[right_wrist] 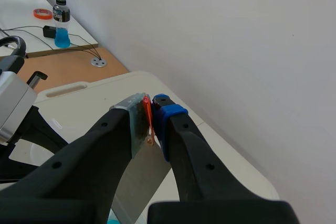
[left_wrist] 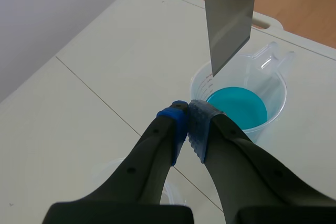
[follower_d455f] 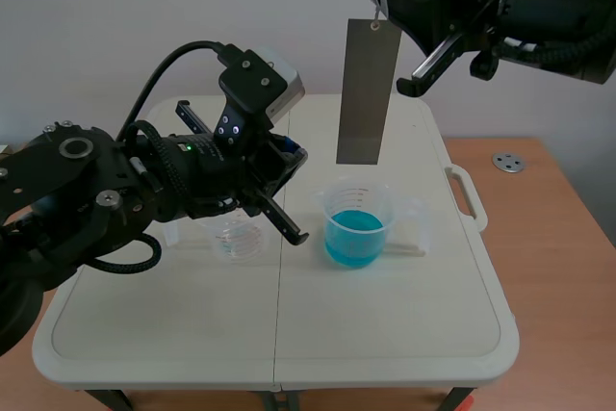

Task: Hold the metal plate by the orange handle, dip it into the blue solution, take it out and point at it, then put the plate back in the beaker on the left.
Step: 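Raise the plate and point at it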

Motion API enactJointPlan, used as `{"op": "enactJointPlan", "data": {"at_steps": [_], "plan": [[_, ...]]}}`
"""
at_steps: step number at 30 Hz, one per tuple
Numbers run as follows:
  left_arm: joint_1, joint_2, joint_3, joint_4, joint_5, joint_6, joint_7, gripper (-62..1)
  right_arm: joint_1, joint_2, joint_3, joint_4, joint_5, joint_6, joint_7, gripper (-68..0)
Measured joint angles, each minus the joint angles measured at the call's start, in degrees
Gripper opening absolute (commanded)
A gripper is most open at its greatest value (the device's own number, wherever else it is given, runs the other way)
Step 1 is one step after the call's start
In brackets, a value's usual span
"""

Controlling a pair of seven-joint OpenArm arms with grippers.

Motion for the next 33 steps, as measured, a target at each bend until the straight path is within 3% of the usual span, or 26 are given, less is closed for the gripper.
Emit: {"op": "enactJointPlan", "data": {"at_steps": [12, 16, 19, 22, 28, 33], "plan": [[0.0, -0.11, 0.0, 0.0, -0.02, 0.07, 0.24, -58.5, 0.0, 0.0, 0.0, 0.0, 0.0, 0.0, 0.0, -66.0], [0.85, -0.33, -1.84, 0.11, -0.09, 2.14, 0.17, -58.5, 0.0, 0.0, 0.0, 0.0, 0.0, 0.0, -0.02, -66.0], [4.0, -2.25, -6.84, 1.38, -0.09, 3.61, 0.2, -58.5, 0.0, 0.0, 0.0, 0.0, 0.0, 0.0, -0.02, -66.0], [9.49, -6.78, -13.27, 5.09, -0.07, 4.0, 0.09, -58.5, 0.0, 0.0, 0.0, 0.0, 0.0, 0.0, -0.02, -66.0], [23.52, -14.8, -26.03, 13.31, -0.07, 5.4, -0.09, -58.5, 0.0, 0.0, 0.0, 0.0, 0.0, 0.0, -0.04, -66.0], [36.7, -18.08, -35.87, 16.02, -0.11, 5.88, -0.26, -58.5, 0.02, 0.0, 0.0, 0.0, 0.0, 0.0, -0.11, -66.0]]}}
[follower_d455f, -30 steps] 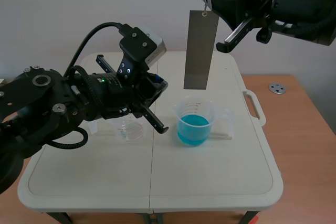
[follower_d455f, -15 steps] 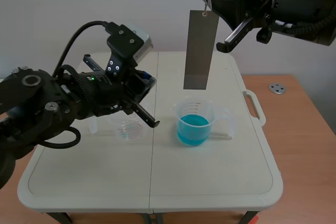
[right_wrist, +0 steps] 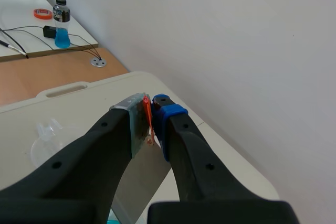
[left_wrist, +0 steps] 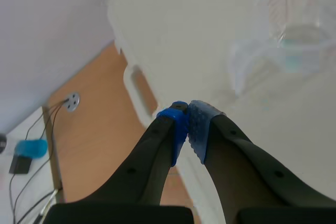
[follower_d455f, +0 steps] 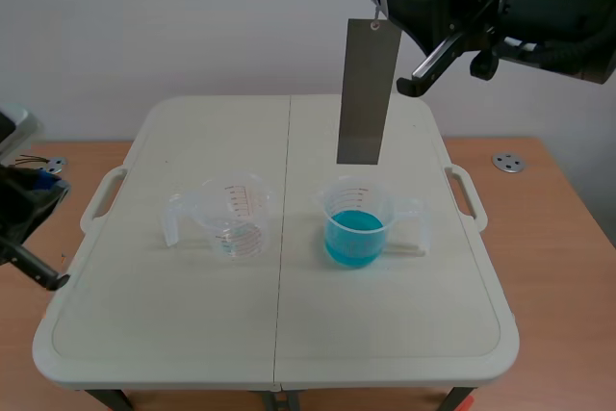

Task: Hold the metal plate by the orange handle, dip it into the blue solution, take it out and point at it, then put the plate back in the beaker on the left.
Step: 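Raise the plate and point at it, then put the plate into the left beaker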

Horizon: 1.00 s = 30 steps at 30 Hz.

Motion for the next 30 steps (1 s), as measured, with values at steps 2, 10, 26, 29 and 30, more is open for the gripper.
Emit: {"op": "enactJointPlan", "data": {"at_steps": [2, 10, 26, 29, 30], "plan": [[5.07, 0.0, -3.39, 0.02, -0.04, 0.39, -0.37, -58.5, 0.0, 0.0, 0.0, 0.0, 0.0, 0.0, -0.11, -66.0], [22.08, 0.02, -9.38, -0.09, -0.11, 0.52, -3.85, -58.5, 1.36, -0.02, 0.0, 0.0, 0.0, 0.13, -0.35, -66.0], [36.04, 3.02, -9.29, -0.35, -0.52, -1.57, -6.23, -58.5, 6.73, -2.86, -5.62, 0.04, 0.26, -0.26, -3.5, -66.0], [37.29, 3.87, -9.27, -0.35, -0.52, -3.08, -6.21, -58.5, 7.28, -4.83, -6.8, 0.04, 0.37, -0.28, -4.7, -66.0], [37.75, 3.89, -9.03, -0.35, -0.52, -3.13, -6.21, -58.5, 7.5, -5.38, -7.21, 0.04, 0.35, -0.28, -5.03, -66.0]]}}
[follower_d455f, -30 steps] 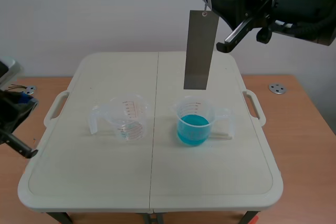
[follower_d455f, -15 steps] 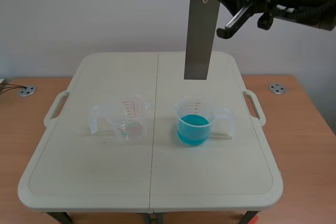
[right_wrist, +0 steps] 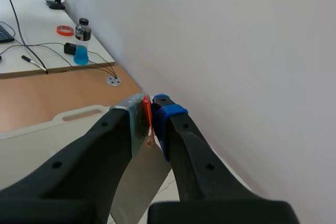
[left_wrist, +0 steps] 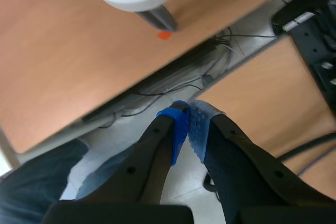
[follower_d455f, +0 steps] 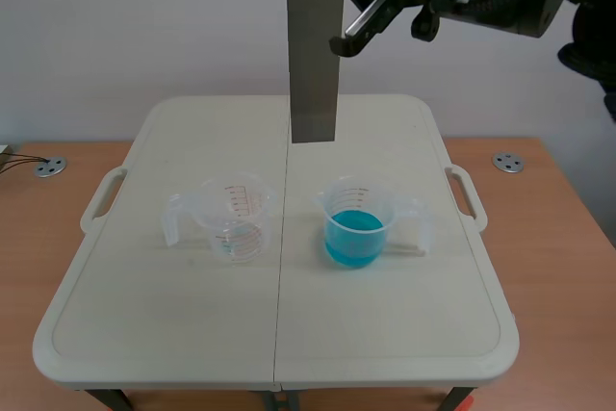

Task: Hold the metal plate by the orange handle, dip it into the blue solution, take it out and point at it, then put the plate back in the beaker on the left.
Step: 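Put the plate into the left beaker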

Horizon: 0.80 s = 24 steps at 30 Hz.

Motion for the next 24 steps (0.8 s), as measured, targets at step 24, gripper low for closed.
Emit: {"op": "enactJointPlan", "data": {"at_steps": [24], "plan": [[1.09, 0.11, 6.23, -2.51, 0.0, -1.29, 0.44, -58.5, 6.64, -13.18, -10.08, -7.45, -3.63, -1.9, -4.52, -66.0]]}}
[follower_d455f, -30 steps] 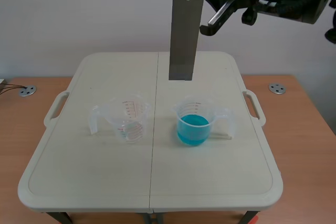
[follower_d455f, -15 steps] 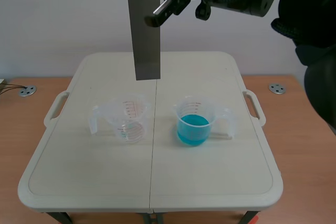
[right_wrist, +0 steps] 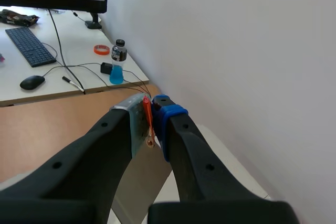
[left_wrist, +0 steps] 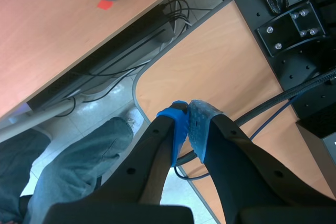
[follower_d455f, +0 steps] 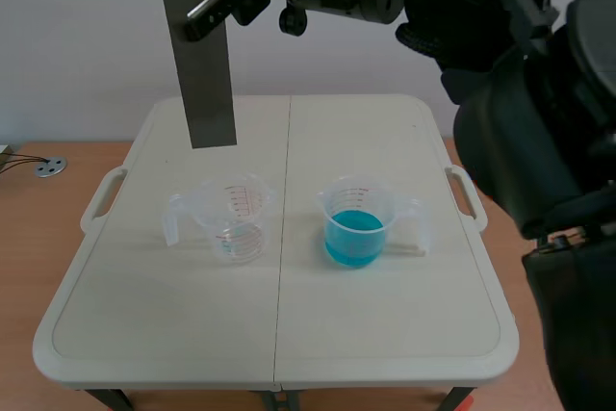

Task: Hold the metal plate by the orange handle, dip it into the blue solution, take it out and point at it, then put the plate back in the beaker on the left.
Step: 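Put the plate into the left beaker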

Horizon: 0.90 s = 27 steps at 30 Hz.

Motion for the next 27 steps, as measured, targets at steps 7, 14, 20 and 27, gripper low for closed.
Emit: {"op": "enactJointPlan", "data": {"at_steps": [7, 14, 20, 27], "plan": [[0.0, -0.02, 0.0, 0.0, 0.0, 0.0, -0.02, -58.5, 1.51, -2.1, -0.59, -6.43, -0.02, -0.02, 0.0, -66.0], [0.0, 0.0, 0.0, 0.0, 0.26, 0.0, -0.02, -58.5, 1.44, -2.4, -1.36, -10.8, -0.52, -0.02, 0.74, -66.0], [0.0, 0.0, 0.0, 0.0, 0.7, 0.0, -0.02, -58.5, 1.42, -2.38, -1.9, -13.38, -1.49, -0.02, 1.14, -66.0], [0.0, -0.02, 0.0, 0.0, 0.68, 0.02, -0.02, -58.5, 1.44, -2.38, -1.9, -15.65, -1.51, -0.02, 2.54, -66.0]]}}
